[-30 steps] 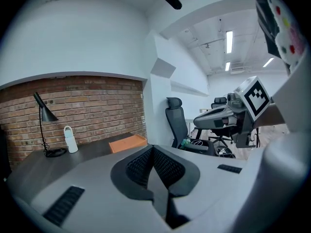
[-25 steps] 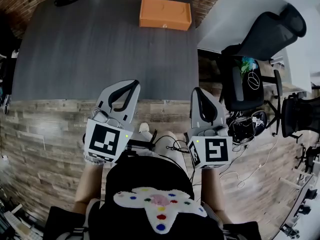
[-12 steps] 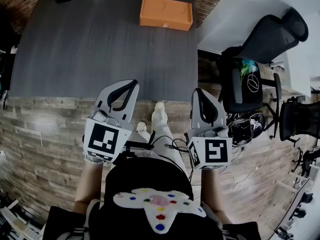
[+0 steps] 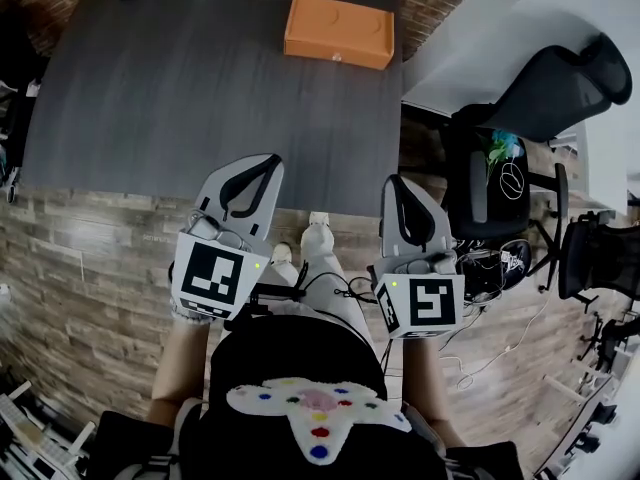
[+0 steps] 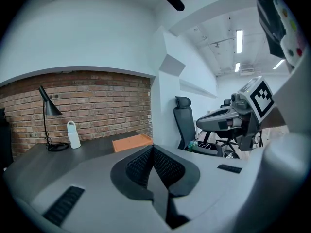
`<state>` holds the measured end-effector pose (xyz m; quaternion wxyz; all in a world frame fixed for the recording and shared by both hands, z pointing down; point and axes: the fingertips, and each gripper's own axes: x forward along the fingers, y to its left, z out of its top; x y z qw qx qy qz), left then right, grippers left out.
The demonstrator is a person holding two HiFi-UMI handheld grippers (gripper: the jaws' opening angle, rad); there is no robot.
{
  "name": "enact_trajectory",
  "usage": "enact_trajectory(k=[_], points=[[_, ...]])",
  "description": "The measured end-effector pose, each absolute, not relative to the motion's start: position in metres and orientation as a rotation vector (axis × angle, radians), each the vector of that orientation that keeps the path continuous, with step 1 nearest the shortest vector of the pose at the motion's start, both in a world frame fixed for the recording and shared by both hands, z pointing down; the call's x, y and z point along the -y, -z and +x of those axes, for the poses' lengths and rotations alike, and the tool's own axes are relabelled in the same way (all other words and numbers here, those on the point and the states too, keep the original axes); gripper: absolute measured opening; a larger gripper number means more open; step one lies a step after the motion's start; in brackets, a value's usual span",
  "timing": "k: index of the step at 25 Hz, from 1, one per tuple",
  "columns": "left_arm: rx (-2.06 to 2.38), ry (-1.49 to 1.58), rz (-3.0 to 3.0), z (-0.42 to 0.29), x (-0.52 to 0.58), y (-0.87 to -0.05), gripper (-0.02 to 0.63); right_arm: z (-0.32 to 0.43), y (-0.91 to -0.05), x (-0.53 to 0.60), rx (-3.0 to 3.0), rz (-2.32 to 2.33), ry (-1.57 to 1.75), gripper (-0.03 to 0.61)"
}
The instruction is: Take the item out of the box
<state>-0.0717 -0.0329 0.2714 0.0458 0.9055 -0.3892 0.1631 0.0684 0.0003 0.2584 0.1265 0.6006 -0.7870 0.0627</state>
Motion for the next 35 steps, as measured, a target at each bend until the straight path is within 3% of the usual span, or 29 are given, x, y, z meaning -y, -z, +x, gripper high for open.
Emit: enact_trajectory(k=[10, 14, 35], points=[[1.172, -0.450, 2.692, -0.056, 0.063, -0.282, 0.010, 0.085, -0.268, 0.031, 2.305, 1.710, -0.204, 0.009], [1.198, -0.457, 2.667, -0.047, 0.079, -0.287, 0.076, 0.096, -0.271, 0.045, 2.307, 1.699, -0.211, 0.009], [1.257, -0.522, 2.571, 0.003, 0.157, -0.328, 0.085, 0.143, -0.306, 0.127, 2.335, 1.568, -0.261, 0.009]])
